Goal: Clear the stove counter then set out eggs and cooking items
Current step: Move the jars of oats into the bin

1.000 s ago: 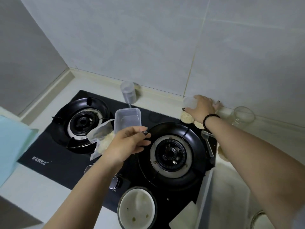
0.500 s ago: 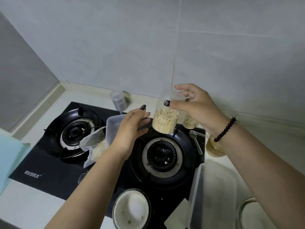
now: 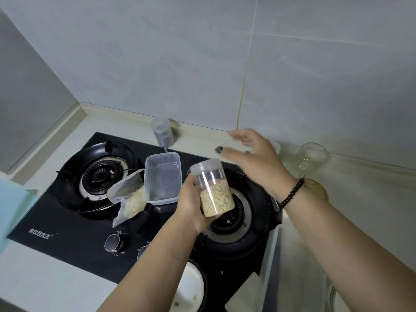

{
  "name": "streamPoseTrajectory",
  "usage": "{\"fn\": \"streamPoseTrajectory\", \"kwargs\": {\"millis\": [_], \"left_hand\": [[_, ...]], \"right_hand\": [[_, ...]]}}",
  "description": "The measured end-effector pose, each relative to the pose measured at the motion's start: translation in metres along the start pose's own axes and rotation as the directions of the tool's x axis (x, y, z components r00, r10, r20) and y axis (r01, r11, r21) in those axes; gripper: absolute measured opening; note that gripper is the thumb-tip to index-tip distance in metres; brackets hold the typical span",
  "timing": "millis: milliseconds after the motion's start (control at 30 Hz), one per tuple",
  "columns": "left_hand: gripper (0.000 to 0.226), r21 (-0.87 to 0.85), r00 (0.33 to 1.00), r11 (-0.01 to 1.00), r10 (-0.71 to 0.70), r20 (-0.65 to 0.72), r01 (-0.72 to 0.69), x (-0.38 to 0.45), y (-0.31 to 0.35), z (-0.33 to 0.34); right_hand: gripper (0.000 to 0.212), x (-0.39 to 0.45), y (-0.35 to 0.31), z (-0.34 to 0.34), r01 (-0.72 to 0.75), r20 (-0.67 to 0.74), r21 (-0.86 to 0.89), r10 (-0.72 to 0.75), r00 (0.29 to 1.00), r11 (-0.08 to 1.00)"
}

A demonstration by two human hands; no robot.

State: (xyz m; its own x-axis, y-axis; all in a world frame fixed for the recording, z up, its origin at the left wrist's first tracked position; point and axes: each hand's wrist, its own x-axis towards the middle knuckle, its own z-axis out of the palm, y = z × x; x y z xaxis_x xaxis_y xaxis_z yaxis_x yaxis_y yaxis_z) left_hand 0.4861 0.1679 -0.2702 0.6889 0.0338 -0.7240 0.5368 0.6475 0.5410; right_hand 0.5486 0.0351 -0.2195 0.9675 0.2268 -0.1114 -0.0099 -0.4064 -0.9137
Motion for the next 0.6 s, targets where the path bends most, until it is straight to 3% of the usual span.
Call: {"fn": "streamPoseTrajectory", "kwargs": {"millis": [67,133,233,300,467,600], "left_hand": [[0.036,-0.094,0.999,0.995,-0.038,-0.016,0.036,0.004,0.003,-0.008],[0.039,-0.139,0.999,0.990,-0.028,-0.047,0.021,0.009,0.006,-0.015],[0.042,-0.164,0.998,0.986,-0.003,-0.055,-0.006,0.011,0.012,-0.022],[0.044,-0.174,0.999,0.984,0.012,-0.041,-0.019,0.012,0.016,-0.028],[0.051,-0.155,0.998,0.986,0.057,-0.034,-0.062,0.015,0.021,-0.044],[0.075,-0.208,0.996,0.975,0.079,-0.033,-0.084,0.014,0.022,-0.057]], "right_hand": [[0.042,0.025,0.013,-0.010,-0.025,-0.157,0.045,0.032,0.987,0.999],[0.043,0.052,0.041,-0.017,-0.110,-0.274,-0.044,0.094,0.957,0.993],[0.061,0.085,0.092,-0.019,-0.315,-0.352,-0.174,0.240,0.905,0.933],[0.070,0.096,0.118,-0.017,-0.376,-0.368,-0.175,0.294,0.882,0.910],[0.068,0.104,0.153,-0.010,-0.321,-0.435,-0.050,0.269,0.859,0.946],[0.066,0.095,0.146,-0.008,-0.254,-0.499,-0.004,0.218,0.839,0.967]]}}
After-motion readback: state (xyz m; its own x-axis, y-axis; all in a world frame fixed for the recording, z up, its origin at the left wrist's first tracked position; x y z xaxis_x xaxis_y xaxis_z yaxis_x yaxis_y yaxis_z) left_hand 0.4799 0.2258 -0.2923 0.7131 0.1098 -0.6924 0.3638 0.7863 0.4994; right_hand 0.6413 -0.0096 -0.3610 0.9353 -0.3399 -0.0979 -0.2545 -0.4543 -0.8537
